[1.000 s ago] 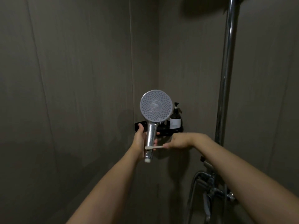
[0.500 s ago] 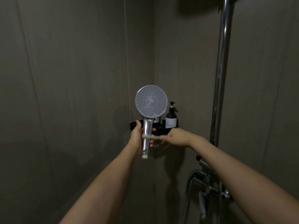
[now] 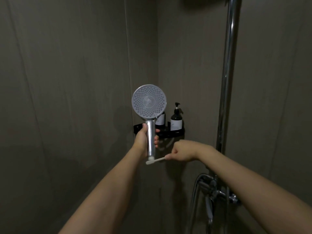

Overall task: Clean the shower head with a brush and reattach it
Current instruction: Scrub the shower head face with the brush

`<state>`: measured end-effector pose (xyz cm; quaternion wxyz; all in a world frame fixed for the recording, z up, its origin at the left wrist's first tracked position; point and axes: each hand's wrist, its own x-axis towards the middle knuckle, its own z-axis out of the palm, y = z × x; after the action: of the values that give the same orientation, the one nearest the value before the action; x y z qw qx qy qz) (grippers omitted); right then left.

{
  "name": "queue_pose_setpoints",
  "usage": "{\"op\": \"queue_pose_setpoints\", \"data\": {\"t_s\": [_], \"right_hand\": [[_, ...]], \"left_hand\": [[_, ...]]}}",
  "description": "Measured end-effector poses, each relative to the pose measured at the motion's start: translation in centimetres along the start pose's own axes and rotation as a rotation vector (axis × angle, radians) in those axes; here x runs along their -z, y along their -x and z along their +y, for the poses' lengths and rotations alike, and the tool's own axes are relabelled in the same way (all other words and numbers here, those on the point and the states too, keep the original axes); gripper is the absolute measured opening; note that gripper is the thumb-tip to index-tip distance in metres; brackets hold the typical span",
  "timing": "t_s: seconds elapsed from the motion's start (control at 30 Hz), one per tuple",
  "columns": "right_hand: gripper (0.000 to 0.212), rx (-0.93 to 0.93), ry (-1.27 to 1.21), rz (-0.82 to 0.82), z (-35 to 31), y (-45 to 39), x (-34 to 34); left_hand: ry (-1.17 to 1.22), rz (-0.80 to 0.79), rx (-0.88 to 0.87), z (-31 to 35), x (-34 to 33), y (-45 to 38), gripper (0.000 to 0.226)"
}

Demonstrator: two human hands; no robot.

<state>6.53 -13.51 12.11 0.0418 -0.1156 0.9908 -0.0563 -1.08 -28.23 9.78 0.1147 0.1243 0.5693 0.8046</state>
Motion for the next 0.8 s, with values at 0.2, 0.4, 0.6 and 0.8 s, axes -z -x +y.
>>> {"op": "queue_pose_setpoints", "data": {"t_s": [0.2, 0.4, 0.6, 0.8], "right_hand": [[0.051, -0.001, -0.082, 0.065, 2.0, 0.5, 0.1], [0.052, -0.075, 0.018, 0.103, 2.9, 0.1, 0.1], [0.052, 0.05, 0.023, 0.094, 0.7, -0.7, -1.2], [0.053, 0.036, 0.156, 0.138, 1.7, 0.1, -0.5]], "left_hand": [[0.041, 0.023, -0.006, 0.2, 0.6, -0.5, 0.063], [0.036, 0.031, 0.02, -0.3, 1.3, -0.5, 0.063], [0.077, 0.072, 0.006, -0.4, 1.0, -0.8, 0.062], [0.079, 0.063, -0.013, 0.2, 1.1, -1.1, 0.061]]}}
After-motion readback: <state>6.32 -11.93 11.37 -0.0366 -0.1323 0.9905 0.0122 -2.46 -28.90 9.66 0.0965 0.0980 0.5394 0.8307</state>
